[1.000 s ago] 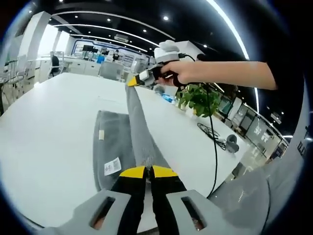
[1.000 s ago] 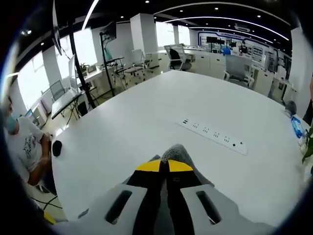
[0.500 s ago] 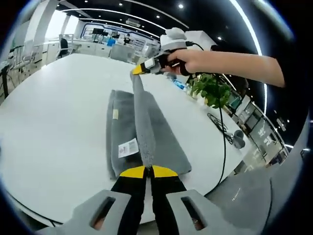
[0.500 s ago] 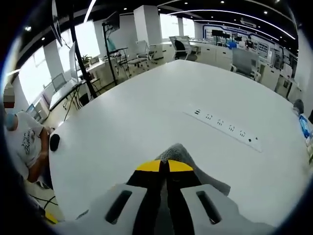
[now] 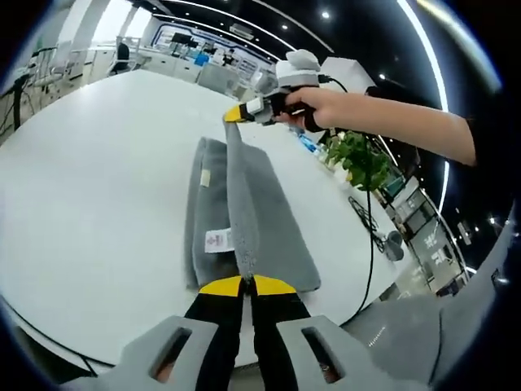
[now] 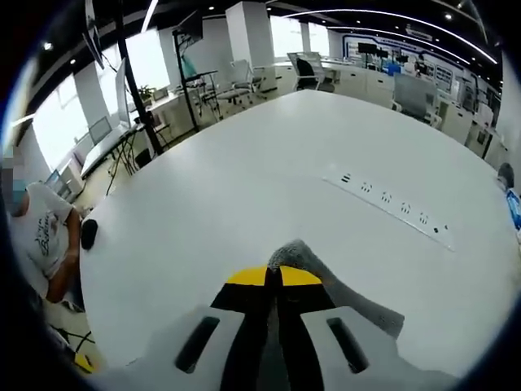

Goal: Fold the towel on the table until its edges align and the towel forms a compact rectangular stack.

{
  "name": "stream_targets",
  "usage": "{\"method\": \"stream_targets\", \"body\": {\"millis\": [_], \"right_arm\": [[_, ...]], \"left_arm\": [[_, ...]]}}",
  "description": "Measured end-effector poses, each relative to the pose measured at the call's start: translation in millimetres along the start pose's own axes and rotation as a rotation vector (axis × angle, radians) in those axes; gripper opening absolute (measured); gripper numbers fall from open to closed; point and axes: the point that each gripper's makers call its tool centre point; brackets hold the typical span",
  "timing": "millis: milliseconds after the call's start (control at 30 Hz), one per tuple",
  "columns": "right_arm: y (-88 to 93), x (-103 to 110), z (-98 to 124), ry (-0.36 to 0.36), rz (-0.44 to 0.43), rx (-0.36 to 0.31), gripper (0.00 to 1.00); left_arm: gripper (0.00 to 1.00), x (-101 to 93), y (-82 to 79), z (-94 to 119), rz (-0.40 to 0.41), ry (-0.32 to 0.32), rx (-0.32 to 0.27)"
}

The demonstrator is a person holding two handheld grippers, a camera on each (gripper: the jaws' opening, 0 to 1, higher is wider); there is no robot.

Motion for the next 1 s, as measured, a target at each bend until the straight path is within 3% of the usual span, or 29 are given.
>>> {"method": "stream_targets", "body": {"millis": [500,1000], "right_arm": [[12.7,12,-18,0.008,-0.029,0.041,0.01],[23.5,11,-45,0.009,-0.069,0.049,0.02]], "left_arm": [[0.04,21.3,11.3,-1,0.117,-0.003,-0.015],[0.04,38.0,21.1,-5,0.184,-0.064,-0.024]]}}
Point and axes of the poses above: the point that each gripper's makers call its tool centre point, and the gripper's own axes: z roughly backward along the fingers, x roughly to its left, y roughly out of its underside, and after that the axes turned 9 degrees about y, right-handed
